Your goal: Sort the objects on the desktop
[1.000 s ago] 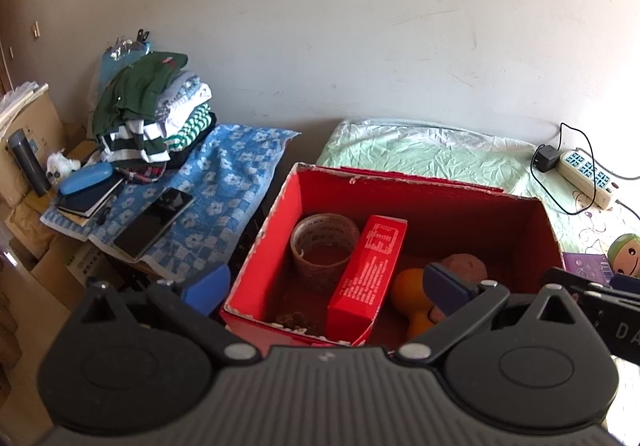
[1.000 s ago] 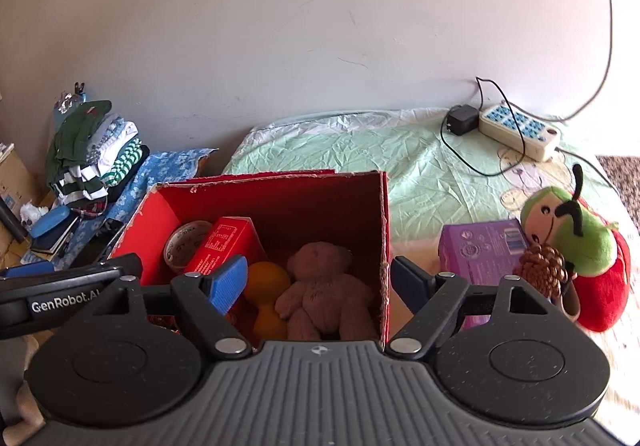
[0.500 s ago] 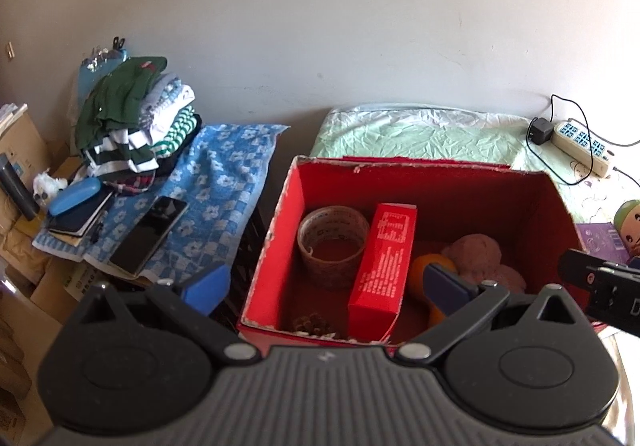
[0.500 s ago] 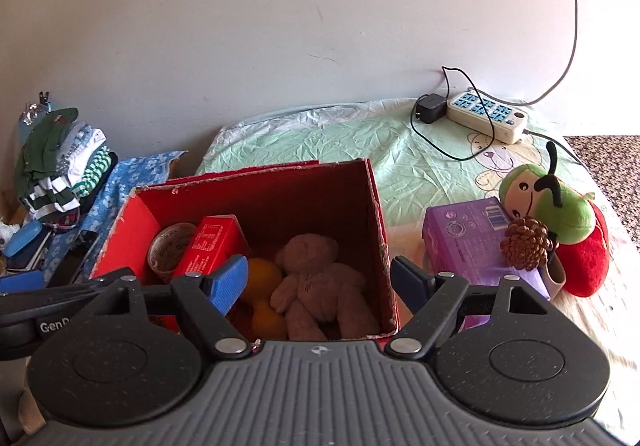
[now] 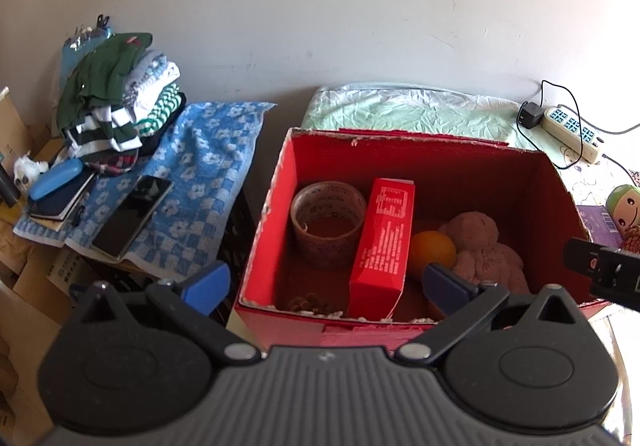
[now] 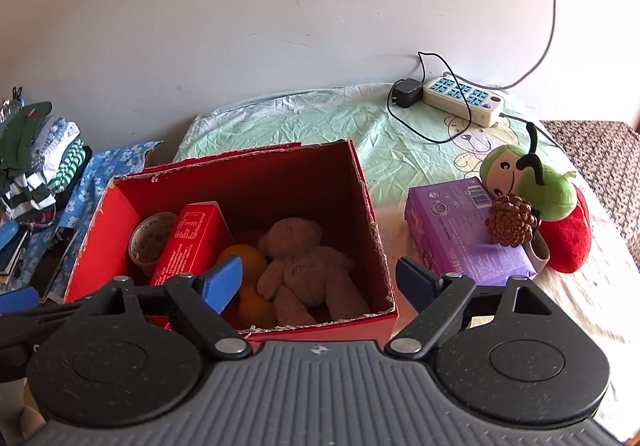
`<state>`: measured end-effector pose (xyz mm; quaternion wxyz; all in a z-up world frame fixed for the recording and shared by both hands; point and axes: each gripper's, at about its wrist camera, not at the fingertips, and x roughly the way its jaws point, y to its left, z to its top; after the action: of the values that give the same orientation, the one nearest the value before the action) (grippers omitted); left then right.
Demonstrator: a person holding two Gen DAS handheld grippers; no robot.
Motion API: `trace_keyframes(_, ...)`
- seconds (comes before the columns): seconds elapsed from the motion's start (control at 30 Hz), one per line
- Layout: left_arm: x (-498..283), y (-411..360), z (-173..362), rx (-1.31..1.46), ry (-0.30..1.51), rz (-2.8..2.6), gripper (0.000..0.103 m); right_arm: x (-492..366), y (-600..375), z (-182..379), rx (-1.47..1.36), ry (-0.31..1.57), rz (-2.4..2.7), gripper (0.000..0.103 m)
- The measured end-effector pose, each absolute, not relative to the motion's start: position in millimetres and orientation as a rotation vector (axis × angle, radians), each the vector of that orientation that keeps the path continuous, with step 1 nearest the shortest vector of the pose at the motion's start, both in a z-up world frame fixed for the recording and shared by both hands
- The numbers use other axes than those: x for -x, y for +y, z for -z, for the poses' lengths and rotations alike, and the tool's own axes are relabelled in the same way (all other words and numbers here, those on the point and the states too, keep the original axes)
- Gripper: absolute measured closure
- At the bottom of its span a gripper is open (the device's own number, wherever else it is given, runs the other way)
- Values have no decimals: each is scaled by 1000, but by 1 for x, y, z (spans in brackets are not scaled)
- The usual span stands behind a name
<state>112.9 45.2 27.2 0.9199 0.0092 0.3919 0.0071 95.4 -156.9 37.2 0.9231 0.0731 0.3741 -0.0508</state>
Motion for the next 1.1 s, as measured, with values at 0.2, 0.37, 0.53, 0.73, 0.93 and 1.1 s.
trace_keyframes(0.2, -118, 34, -28, -18, 812, -11, 0, -98, -156, -39, -123, 768, 76, 16)
trace_keyframes(0.37, -120, 27, -28, -37, 808, 8, 0, -97, -162, -39, -154, 759, 69, 16)
trace_keyframes(0.53, -122, 25, -29, -59, 799, 15, 0, -96, -162, -37, -179, 755, 53, 16)
trace_keyframes(0.73, -122, 30, -29, -52, 800, 12, 0, -95, -153, -39, -152, 738, 52, 16)
trace_keyframes(0.93, -117, 37, -26, -62, 794, -5, 0, -95, -147, -40, -137, 721, 52, 17)
trace_keyframes(1.1, -114, 47, -21, -49, 794, -11, 0, -96, -141, -38, -123, 717, 56, 17)
